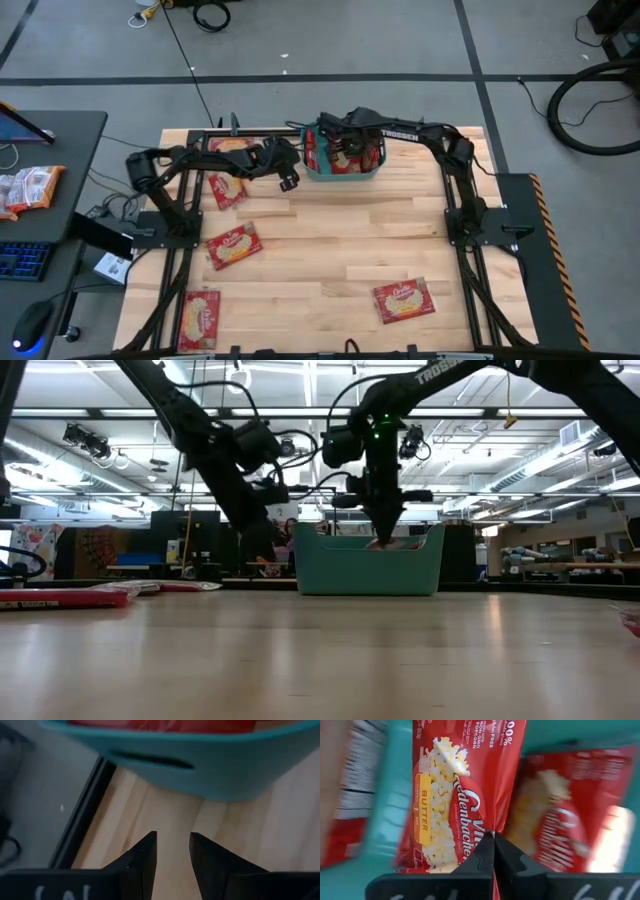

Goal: Sort popcorn bags into baskets
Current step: Put the popcorn bag into the bin

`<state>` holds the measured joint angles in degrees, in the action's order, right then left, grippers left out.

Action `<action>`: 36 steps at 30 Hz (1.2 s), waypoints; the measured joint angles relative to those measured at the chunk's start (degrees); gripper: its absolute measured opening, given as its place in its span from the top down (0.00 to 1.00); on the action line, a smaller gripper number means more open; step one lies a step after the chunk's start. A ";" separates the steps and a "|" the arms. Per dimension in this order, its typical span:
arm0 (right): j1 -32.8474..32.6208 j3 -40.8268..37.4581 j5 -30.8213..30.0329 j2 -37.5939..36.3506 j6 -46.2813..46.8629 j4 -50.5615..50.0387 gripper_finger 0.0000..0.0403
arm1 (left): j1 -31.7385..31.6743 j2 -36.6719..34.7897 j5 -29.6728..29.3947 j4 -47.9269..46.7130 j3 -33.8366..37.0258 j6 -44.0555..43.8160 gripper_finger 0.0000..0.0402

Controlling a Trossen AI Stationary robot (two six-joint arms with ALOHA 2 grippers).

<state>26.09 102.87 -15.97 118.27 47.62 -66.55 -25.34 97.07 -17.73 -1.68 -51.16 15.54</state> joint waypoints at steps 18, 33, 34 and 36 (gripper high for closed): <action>-0.89 -0.30 1.24 -1.25 7.38 3.88 0.99 | 1.75 6.22 7.54 11.14 0.04 1.65 0.70; 2.08 -0.84 4.36 1.75 2.99 9.18 1.00 | 2.56 11.13 10.97 21.08 0.00 9.58 0.70; 1.73 -0.85 4.64 1.99 2.42 9.86 0.99 | 2.95 11.60 10.69 21.38 0.00 9.63 0.70; 0.99 -0.80 4.67 1.88 1.45 11.11 0.99 | 3.54 12.14 10.01 21.58 0.00 9.46 0.70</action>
<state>27.07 102.07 -11.30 120.15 49.07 -55.44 -21.81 109.21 -7.73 19.91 -51.16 25.00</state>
